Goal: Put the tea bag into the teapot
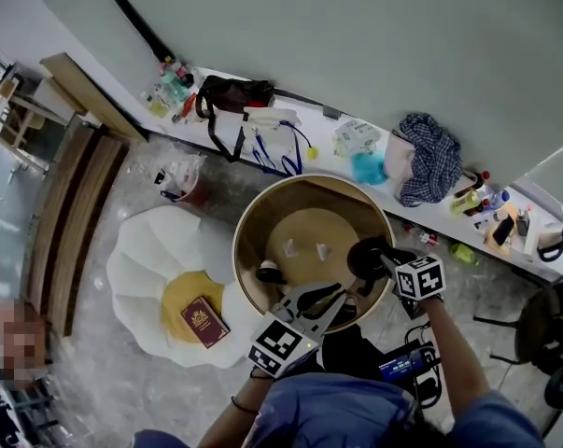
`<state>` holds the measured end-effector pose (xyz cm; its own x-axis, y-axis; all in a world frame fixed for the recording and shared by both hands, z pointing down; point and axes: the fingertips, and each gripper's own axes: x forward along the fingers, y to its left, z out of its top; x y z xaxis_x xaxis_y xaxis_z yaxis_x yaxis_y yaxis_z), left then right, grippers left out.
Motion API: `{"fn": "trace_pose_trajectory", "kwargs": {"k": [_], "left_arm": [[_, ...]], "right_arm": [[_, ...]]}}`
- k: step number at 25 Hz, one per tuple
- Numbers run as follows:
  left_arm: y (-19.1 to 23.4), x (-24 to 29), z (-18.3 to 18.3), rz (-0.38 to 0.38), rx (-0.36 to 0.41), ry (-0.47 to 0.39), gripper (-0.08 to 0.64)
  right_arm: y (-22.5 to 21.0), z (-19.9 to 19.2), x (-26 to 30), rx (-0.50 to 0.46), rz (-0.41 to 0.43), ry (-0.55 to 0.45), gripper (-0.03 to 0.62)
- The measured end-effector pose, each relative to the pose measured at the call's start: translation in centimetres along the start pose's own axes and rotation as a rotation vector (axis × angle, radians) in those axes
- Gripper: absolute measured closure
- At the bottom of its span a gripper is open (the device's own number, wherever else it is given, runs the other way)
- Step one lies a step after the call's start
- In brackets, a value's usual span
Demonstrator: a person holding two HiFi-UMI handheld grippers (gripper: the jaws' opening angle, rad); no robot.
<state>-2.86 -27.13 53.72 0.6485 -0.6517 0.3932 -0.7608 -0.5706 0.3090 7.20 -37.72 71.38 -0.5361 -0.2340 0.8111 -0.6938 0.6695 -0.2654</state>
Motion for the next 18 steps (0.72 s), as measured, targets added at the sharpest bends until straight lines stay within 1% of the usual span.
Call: {"fn": "trace_pose_trajectory", "kwargs": {"k": [6,12,15,18], "left_arm": [[-0.7,-0.7,0.3,-0.021,0.019,-0.011,0.523],[-1.4,-1.9,0.3,-0.042,0.037,-0.013,0.523],[-1.8,-2.7,0.2,-0.057,0.048,-0.015,0.523],[-2.4,-3.7,-0.1,-0.074,0.061,-0.018,0.523]], "right_arm": [[1.9,3.2,-4.0,0.014,-0.011,-0.142,0.497],[5.9,6.4,-10.6,0.109,0.01,-0.346,0.508],[7.8,7.3,-13.7,0.109,-0.018,-0.439,0.52],[9.7,7.9,-16.4,0.113,-0.042,-0.51,0.529]]}}
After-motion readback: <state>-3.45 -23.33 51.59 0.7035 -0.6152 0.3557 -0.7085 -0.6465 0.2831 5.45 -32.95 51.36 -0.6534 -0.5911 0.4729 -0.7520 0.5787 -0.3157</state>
